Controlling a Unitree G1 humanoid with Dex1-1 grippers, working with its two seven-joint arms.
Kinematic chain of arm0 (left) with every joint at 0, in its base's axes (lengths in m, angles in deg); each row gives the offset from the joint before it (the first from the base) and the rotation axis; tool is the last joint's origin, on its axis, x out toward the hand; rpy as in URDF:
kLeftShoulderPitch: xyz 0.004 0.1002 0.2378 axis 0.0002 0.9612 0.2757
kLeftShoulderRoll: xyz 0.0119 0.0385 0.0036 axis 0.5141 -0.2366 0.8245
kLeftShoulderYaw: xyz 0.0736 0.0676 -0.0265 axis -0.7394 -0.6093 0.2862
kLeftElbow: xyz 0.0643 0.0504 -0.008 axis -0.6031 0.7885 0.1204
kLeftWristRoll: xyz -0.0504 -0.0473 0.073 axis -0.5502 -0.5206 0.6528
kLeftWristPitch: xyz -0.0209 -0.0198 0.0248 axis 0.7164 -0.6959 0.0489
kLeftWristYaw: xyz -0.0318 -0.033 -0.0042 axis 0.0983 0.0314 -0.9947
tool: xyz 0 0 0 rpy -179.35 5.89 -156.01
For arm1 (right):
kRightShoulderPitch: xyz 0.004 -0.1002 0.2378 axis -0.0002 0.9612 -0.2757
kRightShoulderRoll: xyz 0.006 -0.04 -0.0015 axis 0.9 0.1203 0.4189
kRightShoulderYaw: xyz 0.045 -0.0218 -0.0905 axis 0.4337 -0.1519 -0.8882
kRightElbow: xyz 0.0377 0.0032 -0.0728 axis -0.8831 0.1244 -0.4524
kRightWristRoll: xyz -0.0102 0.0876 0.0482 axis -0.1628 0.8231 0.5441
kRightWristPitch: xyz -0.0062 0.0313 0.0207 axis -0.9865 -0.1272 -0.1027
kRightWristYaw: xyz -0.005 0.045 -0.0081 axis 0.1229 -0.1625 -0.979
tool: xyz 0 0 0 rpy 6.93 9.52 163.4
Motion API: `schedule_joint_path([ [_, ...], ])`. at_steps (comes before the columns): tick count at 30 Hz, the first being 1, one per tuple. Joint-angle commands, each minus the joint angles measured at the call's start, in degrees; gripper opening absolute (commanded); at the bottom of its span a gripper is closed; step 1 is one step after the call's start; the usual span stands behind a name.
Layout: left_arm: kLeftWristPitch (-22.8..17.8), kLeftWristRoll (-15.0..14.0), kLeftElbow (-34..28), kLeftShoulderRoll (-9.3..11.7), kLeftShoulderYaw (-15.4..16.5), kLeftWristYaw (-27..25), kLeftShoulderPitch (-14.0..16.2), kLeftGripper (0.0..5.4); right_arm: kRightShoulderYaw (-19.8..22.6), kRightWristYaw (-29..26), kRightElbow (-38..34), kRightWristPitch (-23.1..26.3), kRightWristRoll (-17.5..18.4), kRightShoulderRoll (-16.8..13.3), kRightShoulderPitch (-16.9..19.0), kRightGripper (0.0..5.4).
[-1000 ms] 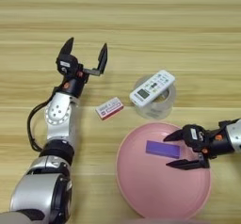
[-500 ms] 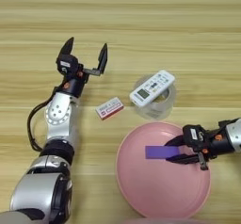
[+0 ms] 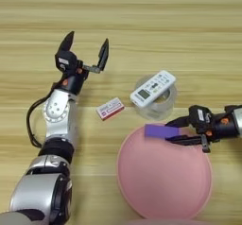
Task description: Move the objects on the table
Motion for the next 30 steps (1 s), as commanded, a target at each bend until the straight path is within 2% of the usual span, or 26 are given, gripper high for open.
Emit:
schedule_joint_path([
  [1,-3.7,-3.0,-10.0,0.7,-2.9,-5.9,2.8,5.40,2.8,0.1,-1.5,1.0,2.3,-1.1,-1.6,1.43],
  [4,-6.5,-4.6,-15.7,1.4,-5.0,-9.8,4.9,5.40,4.0,0.1,-1.8,1.4,3.7,-1.2,-1.9,1.43],
  [8,-13.2,-10.1,-23.0,2.8,-6.7,-16.3,7.4,5.40,5.7,0.1,-1.7,1.6,4.8,-1.7,-2.8,1.43],
  [11,-18.9,-13.7,-28.7,4.5,-8.2,-21.5,9.4,5.40,7.2,0.1,-1.9,2.0,6.0,-1.9,-3.6,1.43],
  [15,-26.2,-18.0,-34.9,6.1,-10.4,-27.2,12.5,5.40,9.3,0.0,-2.0,2.8,8.9,-1.8,-4.8,1.43],
  [20,-30.1,-17.5,-39.0,7.0,-13.6,-31.7,15.7,5.40,10.9,-0.2,-2.4,3.8,11.4,-2.1,-5.6,1.43],
  [23,-31.4,-16.6,-39.4,7.3,-15.8,-34.5,17.3,5.40,11.6,-0.7,-3.1,4.7,13.2,-2.3,-5.9,1.43],
  [30,-32.4,-14.1,-39.7,8.1,-18.8,-37.3,17.5,5.40,12.0,-1.4,-4.8,6.3,15.6,-2.2,-6.0,1.43],
])
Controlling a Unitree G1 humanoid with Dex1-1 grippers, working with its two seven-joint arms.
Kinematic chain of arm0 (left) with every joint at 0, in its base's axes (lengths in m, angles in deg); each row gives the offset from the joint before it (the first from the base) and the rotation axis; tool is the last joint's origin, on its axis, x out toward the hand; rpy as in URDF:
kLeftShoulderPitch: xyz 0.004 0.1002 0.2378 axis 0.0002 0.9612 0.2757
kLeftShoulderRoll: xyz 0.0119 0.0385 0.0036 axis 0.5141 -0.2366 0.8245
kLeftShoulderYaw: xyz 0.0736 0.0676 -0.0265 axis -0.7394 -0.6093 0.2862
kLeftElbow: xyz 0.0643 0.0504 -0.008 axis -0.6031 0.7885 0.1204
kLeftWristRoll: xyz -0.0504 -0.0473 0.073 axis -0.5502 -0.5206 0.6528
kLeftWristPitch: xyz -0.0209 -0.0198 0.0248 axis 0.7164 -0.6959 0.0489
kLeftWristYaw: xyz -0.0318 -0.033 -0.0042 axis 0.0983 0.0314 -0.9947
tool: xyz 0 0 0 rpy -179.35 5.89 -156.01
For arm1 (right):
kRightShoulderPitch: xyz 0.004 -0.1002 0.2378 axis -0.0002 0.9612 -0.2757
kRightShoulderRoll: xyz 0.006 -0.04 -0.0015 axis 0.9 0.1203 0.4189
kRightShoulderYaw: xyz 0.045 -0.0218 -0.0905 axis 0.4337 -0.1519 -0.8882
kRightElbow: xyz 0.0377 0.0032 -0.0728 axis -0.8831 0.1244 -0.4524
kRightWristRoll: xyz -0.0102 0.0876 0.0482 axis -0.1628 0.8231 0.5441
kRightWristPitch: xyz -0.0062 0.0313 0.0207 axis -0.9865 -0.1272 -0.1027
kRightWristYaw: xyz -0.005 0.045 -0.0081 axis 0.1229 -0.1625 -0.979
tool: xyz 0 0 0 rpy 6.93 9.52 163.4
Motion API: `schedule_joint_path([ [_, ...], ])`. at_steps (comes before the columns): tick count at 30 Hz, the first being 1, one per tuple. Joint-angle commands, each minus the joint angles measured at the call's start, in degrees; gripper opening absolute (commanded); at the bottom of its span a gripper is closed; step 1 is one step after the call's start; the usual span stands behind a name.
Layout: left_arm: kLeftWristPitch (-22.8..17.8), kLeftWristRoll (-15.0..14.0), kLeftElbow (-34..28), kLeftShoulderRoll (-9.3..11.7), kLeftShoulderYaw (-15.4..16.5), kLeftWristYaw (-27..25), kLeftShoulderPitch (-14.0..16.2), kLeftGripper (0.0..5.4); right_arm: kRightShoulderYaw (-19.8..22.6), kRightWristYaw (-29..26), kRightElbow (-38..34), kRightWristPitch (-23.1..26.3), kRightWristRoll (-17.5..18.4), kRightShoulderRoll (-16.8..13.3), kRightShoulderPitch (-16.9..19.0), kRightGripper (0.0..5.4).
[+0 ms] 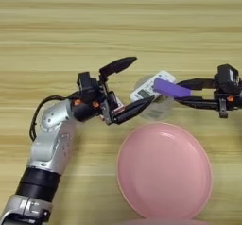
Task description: Move the objects on the table
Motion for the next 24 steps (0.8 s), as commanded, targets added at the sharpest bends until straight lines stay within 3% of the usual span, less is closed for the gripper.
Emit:
schedule_joint_path([
  [1,-0.8,2.3,-0.7,1.1,-1.6,-1.6,-0.2,5.40,0.6,-0.7,-2.2,1.5,2.2,-0.4,-0.9,1.43],
  [6,-1.0,2.8,-0.6,0.9,-2.2,-2.1,-0.4,5.40,0.6,-1.6,-4.6,3.5,5.8,-0.1,0.1,1.43],
  [16,-1.1,3.3,-0.9,0.5,-2.2,-2.7,-0.3,5.40,0.0,-2.7,-6.1,3.7,7.2,-0.3,1.4,1.43],
  [24,-0.9,2.9,-1.0,0.2,-2.0,-3.1,-0.3,4.64,-0.1,-3.0,-6.2,3.8,7.0,-0.3,1.5,1.43],
])
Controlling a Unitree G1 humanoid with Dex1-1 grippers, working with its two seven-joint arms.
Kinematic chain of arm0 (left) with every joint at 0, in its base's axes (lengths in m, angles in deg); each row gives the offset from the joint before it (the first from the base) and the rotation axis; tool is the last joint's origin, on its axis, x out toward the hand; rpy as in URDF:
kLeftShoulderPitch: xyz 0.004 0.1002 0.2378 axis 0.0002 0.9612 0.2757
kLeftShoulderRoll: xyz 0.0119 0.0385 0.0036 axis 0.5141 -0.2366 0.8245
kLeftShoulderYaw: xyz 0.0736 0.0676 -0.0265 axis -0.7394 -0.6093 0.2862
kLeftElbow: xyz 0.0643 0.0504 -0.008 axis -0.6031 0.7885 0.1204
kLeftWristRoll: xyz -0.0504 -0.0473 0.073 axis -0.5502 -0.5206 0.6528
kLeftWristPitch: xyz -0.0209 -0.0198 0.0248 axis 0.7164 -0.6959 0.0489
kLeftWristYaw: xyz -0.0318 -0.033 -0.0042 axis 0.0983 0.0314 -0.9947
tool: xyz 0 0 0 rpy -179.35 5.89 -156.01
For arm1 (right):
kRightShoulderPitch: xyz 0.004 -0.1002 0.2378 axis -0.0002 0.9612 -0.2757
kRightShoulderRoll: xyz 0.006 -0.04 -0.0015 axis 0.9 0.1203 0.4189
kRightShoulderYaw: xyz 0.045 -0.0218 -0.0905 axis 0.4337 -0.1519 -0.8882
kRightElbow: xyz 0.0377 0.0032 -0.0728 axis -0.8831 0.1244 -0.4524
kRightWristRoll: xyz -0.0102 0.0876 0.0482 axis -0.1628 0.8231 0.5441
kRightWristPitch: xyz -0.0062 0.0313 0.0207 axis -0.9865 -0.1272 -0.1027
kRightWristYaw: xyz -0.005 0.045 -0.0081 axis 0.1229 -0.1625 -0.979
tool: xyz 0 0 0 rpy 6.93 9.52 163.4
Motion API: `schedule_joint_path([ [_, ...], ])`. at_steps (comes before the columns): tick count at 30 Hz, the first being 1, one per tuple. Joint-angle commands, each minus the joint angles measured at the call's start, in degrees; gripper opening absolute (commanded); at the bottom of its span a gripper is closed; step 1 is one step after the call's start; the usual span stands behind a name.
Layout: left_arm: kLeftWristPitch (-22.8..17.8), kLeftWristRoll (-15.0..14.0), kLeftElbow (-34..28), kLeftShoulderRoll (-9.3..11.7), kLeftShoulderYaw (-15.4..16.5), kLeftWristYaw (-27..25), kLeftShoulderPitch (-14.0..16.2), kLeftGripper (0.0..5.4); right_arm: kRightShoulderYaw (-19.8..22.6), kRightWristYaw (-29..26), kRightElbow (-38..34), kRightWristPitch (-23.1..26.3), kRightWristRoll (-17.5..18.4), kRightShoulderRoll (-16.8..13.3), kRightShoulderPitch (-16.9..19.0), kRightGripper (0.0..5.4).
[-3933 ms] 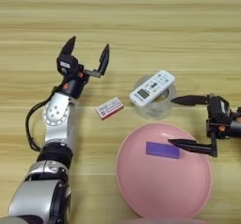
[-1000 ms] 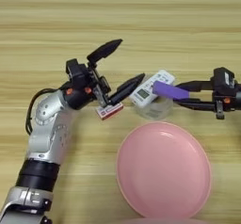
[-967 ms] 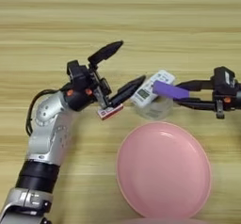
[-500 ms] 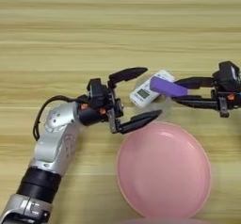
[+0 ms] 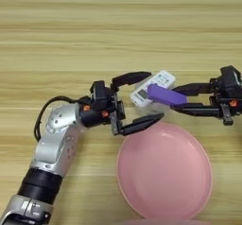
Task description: Move the objects on the table
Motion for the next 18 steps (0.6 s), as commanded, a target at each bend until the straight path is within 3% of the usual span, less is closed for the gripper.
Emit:
schedule_joint_path([
  [1,-0.1,0.1,-1.0,0.1,0.0,-0.5,-0.3,4.54,-0.2,-0.4,-0.7,0.3,0.1,-0.3,-0.2,1.43],
  [18,0.3,0.6,-0.7,0.0,-0.1,-1.2,-0.6,2.96,-2.1,-0.4,-0.1,0.5,0.1,0.5,-0.8,1.43],
])
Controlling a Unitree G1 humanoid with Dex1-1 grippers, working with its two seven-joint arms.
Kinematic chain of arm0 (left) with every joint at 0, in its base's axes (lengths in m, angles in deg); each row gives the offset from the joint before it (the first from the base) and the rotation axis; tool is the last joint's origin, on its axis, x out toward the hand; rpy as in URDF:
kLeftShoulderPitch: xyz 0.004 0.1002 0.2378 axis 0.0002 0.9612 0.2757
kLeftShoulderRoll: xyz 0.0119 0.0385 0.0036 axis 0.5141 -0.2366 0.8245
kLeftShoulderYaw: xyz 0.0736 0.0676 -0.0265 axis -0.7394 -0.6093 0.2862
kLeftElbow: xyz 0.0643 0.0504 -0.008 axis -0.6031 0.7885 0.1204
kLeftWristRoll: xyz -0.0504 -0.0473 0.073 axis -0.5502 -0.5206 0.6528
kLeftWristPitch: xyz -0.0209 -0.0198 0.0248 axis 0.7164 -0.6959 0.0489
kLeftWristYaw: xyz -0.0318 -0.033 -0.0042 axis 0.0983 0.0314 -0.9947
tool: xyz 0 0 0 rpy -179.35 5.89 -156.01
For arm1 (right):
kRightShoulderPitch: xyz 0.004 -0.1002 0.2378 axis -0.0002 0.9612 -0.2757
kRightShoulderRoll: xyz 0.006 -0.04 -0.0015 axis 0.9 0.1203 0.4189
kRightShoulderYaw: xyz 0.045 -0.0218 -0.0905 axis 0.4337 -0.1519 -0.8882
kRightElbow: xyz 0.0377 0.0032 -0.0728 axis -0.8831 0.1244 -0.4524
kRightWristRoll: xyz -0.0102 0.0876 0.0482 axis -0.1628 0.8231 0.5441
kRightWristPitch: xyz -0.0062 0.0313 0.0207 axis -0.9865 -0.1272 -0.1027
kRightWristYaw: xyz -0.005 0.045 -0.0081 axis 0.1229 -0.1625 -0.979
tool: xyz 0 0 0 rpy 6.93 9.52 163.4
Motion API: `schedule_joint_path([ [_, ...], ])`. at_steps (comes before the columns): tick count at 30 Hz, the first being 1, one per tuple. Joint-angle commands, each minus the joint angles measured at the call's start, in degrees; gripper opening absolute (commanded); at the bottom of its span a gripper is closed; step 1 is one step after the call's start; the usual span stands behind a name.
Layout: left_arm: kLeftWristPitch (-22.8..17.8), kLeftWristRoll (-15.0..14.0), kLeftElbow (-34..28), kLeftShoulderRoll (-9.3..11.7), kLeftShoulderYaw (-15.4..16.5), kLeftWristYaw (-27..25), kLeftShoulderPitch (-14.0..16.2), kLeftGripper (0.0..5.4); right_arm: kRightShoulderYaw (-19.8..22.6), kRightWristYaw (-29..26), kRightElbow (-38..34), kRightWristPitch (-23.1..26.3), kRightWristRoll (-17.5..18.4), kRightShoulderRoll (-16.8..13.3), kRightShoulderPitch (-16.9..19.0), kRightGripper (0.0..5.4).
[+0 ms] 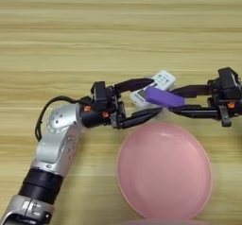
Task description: Move the objects on the table
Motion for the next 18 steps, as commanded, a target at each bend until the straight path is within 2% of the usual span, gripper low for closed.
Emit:
schedule_joint_path([
  [1,0.5,0.8,-0.6,0.2,-0.1,-0.3,-0.6,2.86,-0.6,-0.3,0.0,0.4,-0.1,0.3,-0.8,1.43],
  [13,0.8,0.9,-0.5,0.1,0.2,-0.8,-0.5,1.67,-1.5,0.1,0.1,0.2,-0.2,0.8,-0.7,1.43],
  [18,0.9,1.0,-0.3,0.0,0.3,-0.8,-0.5,1.55,-1.5,0.1,0.2,0.1,-0.2,0.9,-0.7,1.43],
])
